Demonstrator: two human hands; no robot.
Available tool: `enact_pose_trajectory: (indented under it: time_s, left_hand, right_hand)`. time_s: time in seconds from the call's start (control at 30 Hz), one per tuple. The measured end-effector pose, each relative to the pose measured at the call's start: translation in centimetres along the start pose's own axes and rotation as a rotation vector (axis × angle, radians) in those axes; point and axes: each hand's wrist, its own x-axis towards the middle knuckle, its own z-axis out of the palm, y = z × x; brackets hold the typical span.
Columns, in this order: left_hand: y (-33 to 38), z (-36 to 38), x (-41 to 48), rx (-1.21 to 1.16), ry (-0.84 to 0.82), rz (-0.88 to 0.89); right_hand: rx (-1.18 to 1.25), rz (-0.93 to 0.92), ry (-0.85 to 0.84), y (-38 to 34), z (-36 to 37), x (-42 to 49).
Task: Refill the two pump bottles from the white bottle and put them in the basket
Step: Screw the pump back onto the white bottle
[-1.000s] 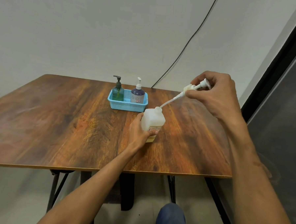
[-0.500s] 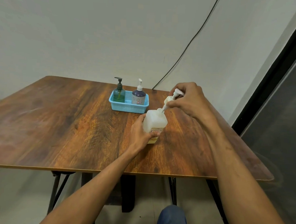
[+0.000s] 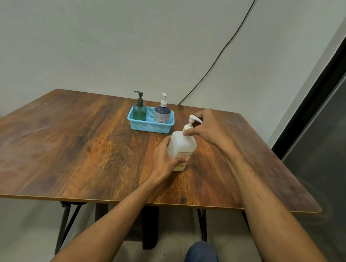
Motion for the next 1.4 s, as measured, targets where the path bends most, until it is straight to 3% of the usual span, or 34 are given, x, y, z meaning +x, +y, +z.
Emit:
enact_pose_trajectory:
  time_s: [0.23,0.47,0.7,0.87,1.4]
  left_hand:
    - [-0.5,0.0,0.0,-0.046,0.007,-0.036]
    - [-0.6,-0.2,0.1,-0.034,0.01,-0.049]
    - [-1.2,-0.3,0.2,-0.051,0.008,-0.056]
    - [-1.2,-0.4,0.2,-0.063,0.009,-0.06]
    - [-1.7,-0.5,0.4,-0.057,0.006,-0.055]
  right_hand:
    - [0.269,0.016,-0.047,1.7,0.9,0.0]
    - [0.421,0.07,0.09,1.8,3.4,0.1]
    - [0.462,0.056,0.059,2.4,3.3,0.1]
    - [0.389,0.052,0.118,2.9,4.6,0.6]
    - [0.506,0.005,0.19,2.5,5.0,0.9]
